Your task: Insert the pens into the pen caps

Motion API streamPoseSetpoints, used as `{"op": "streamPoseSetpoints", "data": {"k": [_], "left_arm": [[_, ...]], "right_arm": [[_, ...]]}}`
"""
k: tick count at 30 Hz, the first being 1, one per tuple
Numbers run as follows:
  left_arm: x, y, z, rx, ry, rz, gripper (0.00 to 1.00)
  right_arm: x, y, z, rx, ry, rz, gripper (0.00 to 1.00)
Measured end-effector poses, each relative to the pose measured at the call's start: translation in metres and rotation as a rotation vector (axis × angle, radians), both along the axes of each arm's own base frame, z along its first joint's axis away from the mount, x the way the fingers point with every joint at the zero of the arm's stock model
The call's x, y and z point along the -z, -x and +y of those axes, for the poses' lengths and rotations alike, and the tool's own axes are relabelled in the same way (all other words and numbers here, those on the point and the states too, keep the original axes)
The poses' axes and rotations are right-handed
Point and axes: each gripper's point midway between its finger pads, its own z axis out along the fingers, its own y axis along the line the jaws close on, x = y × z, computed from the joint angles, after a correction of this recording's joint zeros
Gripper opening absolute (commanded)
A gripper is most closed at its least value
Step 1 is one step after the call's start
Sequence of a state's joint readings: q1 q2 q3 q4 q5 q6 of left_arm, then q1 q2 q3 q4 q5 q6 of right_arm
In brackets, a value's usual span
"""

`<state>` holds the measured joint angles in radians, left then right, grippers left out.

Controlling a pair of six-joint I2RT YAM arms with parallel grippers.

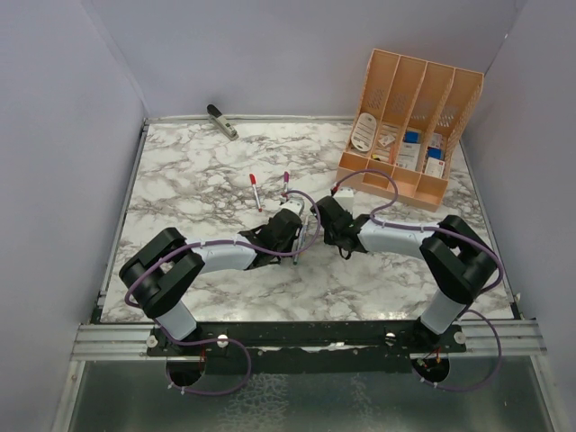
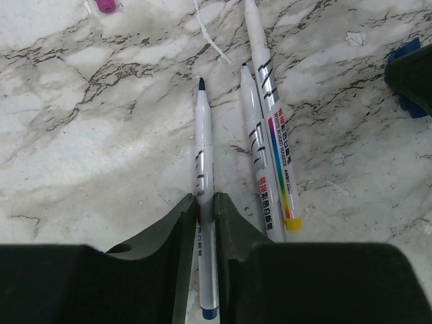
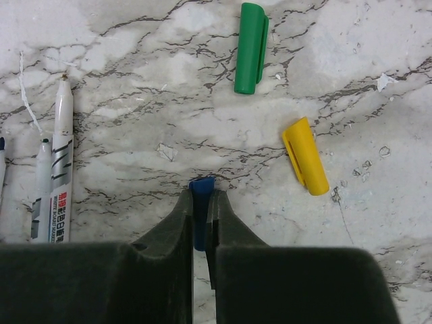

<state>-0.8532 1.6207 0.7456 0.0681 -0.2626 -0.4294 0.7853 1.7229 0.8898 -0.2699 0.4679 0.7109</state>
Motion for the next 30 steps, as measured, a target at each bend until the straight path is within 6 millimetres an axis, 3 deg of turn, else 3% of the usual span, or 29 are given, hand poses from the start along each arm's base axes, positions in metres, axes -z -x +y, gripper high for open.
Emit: {"op": "streamPoseSetpoints", "data": {"k": [2,11,18,23,27,30], "left_arm": [[0.001,0.000,0.000,-0.001,-0.002,0.002,0.00],[0.000,0.000,-0.001,-0.004,0.003,0.002,0.00],[-0.001,-0.001,0.000,-0.005,-0.003,0.000,0.00],[-0.003,0.005,0.014,-0.007,-0.058,0.007,0.00],[-0.009,0.012,0.026,0.002,-0.092,0.003,0.00],[-0.029,0.012,0.028,0.014,-0.062,-0.046,0.00]], "right_arm": [[0.000,0.000,0.000,0.001,0.001,-0.001,0.01],[-0.008,0.000,0.002,-0.001,-0.031,-0.026,0.01],[-0.012,0.014,-0.004,-0.022,-0.046,-0.017,0.01],[-0.017,0.028,-0.016,-0.044,-0.021,0.003,0.01],[-0.034,0.026,-0.016,-0.066,-0.032,-0.034,0.01],[-0.054,0.020,-0.012,-0.086,-0.065,-0.091,0.01]]}}
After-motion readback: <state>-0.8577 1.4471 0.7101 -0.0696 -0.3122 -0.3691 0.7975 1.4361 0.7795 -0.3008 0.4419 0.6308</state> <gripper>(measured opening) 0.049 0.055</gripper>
